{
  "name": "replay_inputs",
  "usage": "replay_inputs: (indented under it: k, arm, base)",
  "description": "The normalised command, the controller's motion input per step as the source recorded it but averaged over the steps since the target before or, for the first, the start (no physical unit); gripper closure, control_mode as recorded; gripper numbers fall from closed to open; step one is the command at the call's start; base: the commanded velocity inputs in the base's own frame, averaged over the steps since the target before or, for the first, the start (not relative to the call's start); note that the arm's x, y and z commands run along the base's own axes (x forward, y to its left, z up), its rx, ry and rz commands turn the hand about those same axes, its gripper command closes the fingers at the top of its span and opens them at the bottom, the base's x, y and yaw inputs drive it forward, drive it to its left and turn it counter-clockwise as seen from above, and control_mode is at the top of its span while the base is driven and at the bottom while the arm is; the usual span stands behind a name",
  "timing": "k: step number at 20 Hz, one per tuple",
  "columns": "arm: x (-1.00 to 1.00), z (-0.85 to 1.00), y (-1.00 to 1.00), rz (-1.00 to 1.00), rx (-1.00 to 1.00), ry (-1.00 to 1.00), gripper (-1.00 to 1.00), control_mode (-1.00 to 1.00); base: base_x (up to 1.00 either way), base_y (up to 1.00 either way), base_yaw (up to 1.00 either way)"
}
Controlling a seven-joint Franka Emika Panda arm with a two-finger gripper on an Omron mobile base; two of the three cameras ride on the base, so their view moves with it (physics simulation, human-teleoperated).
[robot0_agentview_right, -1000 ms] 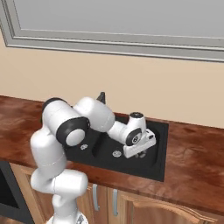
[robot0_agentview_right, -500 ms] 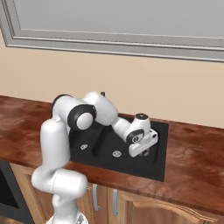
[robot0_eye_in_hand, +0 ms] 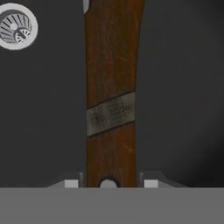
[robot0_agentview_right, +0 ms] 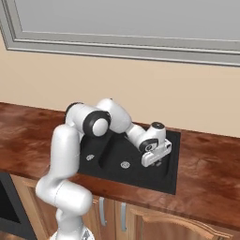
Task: Move the cutting board and knife to the sink. Then move spray from the cabinet to the counter.
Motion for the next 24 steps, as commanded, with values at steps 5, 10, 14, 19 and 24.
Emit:
replay_inputs:
  k: [5,10,14,19,24]
  arm:
    - [0.23,-0.33,0.0,0.0,0.0,0.0,1.0,-1.0]
    - [0.33,-0.25,0.0,0.0,0.0,0.03,1.0,-1.0]
    - [0.24,-0.35,0.0,0.0,0.0,0.04,1.0,-1.0]
    - [0.08,-0.31,0.0,0.0,0.0,0.09,1.0,-1.0]
    - [0.0,-0.33,0.0,0.0,0.0,0.11,1.0,-1.0]
  base:
    - [0.0,0.0,0.0]
    - [0.0,0.0,0.0]
    - [0.0,0.0,0.0]
    - [0.0,0.0,0.0]
    - [0.0,0.0,0.0]
